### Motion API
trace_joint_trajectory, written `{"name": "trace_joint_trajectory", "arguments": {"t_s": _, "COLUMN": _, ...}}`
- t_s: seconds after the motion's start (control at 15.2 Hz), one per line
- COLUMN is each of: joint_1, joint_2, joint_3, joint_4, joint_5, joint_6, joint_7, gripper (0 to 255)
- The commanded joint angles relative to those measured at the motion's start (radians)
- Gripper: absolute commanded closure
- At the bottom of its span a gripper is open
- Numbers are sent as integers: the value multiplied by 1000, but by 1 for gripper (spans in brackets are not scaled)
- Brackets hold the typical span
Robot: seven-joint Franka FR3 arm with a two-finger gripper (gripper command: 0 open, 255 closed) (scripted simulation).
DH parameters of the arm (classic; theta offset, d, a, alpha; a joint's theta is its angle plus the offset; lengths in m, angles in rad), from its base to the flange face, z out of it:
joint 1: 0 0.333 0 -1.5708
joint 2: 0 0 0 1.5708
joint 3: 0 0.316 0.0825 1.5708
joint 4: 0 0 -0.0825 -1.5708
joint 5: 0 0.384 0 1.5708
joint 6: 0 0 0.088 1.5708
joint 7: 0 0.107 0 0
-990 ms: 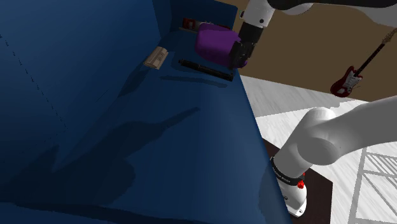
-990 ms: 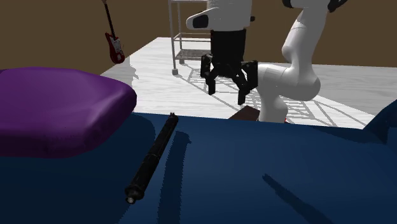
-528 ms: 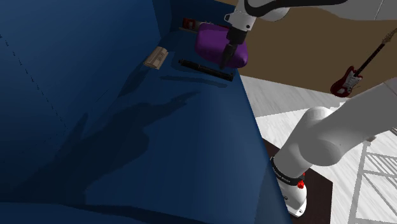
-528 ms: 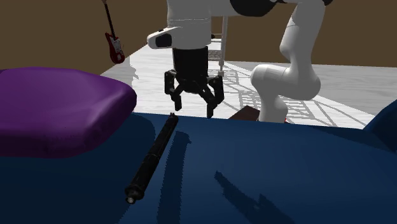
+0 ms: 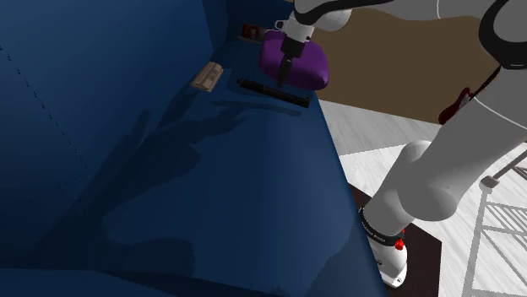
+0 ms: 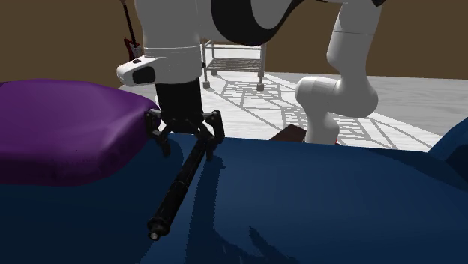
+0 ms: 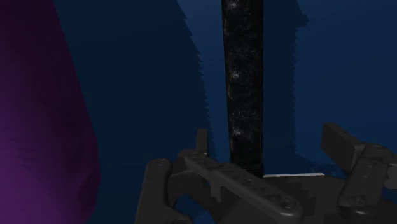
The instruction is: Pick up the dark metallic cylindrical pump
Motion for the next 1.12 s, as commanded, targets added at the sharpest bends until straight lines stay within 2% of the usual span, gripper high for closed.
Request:
{"name": "trace_joint_trajectory", "arguments": {"t_s": 0.0, "joint_1": 4, "joint_2": 34, "joint_3": -5, "joint_4": 18, "joint_5": 15, "joint_6": 16, "joint_7": -40, "gripper": 0}}
{"name": "trace_joint_trajectory", "arguments": {"t_s": 0.4, "joint_1": 3, "joint_2": 57, "joint_3": -7, "joint_4": -47, "joint_5": 29, "joint_6": 102, "joint_7": -57, "gripper": 0}}
{"name": "trace_joint_trajectory", "arguments": {"t_s": 0.53, "joint_1": 3, "joint_2": 57, "joint_3": -7, "joint_4": -47, "joint_5": 29, "joint_6": 102, "joint_7": -57, "gripper": 0}}
{"name": "trace_joint_trajectory", "arguments": {"t_s": 0.59, "joint_1": 3, "joint_2": 58, "joint_3": -7, "joint_4": -46, "joint_5": 29, "joint_6": 102, "joint_7": -57, "gripper": 255}}
{"name": "trace_joint_trajectory", "arguments": {"t_s": 1.06, "joint_1": 3, "joint_2": 57, "joint_3": -8, "joint_4": -46, "joint_5": 29, "joint_6": 101, "joint_7": -58, "gripper": 255}}
